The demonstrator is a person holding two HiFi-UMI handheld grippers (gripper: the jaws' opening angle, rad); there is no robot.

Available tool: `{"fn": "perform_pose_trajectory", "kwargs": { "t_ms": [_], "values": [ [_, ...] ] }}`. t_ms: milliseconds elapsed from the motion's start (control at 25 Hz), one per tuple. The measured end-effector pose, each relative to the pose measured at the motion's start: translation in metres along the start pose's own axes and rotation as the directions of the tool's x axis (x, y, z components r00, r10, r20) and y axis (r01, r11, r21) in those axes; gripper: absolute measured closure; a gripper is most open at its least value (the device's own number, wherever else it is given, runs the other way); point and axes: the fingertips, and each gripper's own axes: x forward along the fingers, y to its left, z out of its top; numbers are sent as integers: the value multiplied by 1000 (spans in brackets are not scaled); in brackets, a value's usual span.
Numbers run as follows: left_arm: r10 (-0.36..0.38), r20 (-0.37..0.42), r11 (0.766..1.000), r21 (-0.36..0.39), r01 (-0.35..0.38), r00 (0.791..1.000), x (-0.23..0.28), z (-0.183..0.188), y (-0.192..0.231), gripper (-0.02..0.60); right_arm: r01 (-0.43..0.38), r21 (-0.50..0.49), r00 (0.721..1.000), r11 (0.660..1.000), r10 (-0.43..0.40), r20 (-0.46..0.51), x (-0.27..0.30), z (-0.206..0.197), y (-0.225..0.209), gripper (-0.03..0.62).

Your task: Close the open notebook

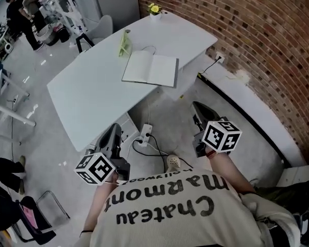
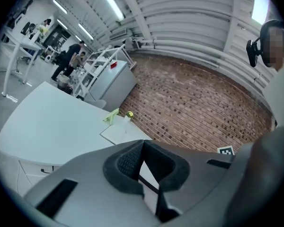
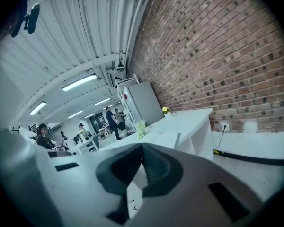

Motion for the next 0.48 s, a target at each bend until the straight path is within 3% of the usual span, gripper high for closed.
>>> {"fn": "perform_pose_trajectory", "kwargs": {
  "t_ms": [200,480],
  "values": [
    [34,65,999,-10,-33,997,48,23,5,580,-52,-18,999,999,52,3,49,38,-24,591],
    [82,75,996,-39,-80,994,103,19,10,580,-103,-12,994,995,102,-28,102,56,-62,591]
  ]
}}
